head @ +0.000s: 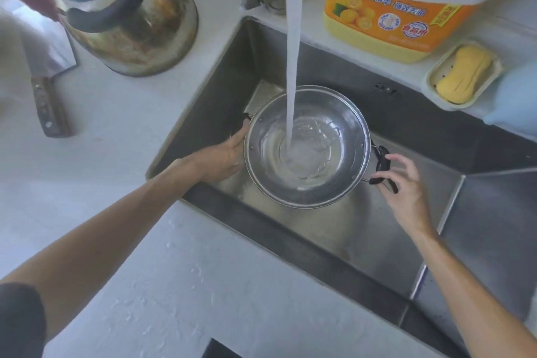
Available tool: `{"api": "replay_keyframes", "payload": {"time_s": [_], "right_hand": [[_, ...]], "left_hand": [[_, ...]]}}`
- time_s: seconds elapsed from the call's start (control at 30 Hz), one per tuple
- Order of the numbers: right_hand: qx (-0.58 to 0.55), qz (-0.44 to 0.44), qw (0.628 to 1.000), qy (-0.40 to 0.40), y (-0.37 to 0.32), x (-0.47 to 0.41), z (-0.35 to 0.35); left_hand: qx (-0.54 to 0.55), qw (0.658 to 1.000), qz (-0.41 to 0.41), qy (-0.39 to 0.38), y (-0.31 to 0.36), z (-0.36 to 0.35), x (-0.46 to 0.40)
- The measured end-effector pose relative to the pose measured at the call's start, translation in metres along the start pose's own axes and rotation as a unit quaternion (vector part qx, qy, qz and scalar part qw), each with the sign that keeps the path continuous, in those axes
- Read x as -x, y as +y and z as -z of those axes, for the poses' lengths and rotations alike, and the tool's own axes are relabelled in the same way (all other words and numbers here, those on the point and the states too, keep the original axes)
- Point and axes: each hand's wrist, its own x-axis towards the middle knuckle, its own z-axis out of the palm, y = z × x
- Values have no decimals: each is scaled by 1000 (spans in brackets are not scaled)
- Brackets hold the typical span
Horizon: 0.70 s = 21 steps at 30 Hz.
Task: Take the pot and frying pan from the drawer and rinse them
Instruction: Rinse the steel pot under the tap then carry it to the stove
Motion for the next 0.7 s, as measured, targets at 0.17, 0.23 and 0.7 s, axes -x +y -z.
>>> {"api": "replay_keyframes", "payload": {"time_s": [0.17,0.23,0.7], "right_hand": [[7,-16,1000,-26,4,3,-7],[-28,-49,997,-49,5,5,-6],[-185,-247,945,-109,12,-15,0]], "left_hand": [[308,938,10,158,16,33,3],[453,873,-2,180,15,39,12],[530,744,-65,401,19,151,-9]]}}
